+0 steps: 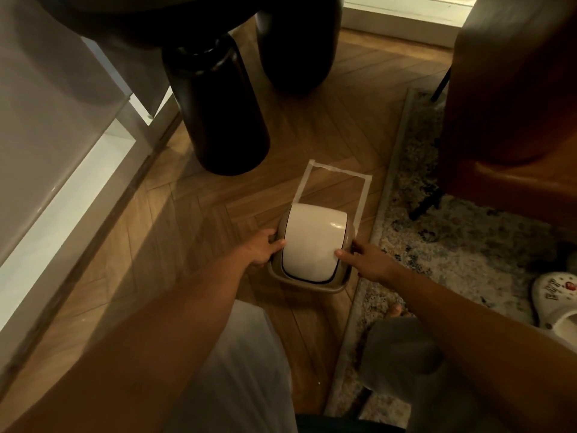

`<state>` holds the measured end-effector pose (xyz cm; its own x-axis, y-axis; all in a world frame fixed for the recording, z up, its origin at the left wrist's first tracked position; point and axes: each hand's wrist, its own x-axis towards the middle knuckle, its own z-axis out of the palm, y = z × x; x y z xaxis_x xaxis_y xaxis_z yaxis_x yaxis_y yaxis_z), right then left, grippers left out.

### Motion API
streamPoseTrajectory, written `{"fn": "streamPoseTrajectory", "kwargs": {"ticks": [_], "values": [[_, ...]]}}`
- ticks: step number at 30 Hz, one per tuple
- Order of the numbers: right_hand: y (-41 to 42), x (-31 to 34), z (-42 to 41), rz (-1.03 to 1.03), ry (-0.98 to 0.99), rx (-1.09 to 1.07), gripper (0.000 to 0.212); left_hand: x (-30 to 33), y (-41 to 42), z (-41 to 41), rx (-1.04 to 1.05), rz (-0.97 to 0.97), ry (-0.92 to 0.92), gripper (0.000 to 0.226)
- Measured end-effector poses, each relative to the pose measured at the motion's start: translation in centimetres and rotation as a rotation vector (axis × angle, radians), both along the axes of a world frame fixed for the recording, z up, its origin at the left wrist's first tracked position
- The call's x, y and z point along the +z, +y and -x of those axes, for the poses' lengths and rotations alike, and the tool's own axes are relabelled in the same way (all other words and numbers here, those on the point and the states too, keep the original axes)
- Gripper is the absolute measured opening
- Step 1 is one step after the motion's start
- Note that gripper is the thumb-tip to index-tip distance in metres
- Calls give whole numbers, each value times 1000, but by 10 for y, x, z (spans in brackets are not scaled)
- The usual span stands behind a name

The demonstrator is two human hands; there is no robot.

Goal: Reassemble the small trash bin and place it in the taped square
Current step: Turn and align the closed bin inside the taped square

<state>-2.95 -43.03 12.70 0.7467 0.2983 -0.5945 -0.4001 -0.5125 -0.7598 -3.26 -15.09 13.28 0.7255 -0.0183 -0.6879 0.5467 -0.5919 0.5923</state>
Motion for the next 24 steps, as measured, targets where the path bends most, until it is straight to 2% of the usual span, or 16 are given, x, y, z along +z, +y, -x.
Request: {"fn": "streamPoseTrajectory", "kwargs": {"ticks": [3, 6, 11, 16, 24], "values": [[4, 5, -2, 19, -54, -6, 69, 2, -1, -1, -19, 0, -6, 52], [13, 6, 2, -55, -115, -68, 82, 6, -2, -1, -41, -18, -6, 60], [28, -2, 10, -137, -193, -181, 79, 8, -4, -5, -49, -24, 9, 64], [29, -9, 9, -174, -177, -211, 72, 7, -2, -5, -6, 24, 15, 73], [27, -13, 7, -133, -217, -219, 89, 3, -4, -7, -23, 34, -38, 83]]}}
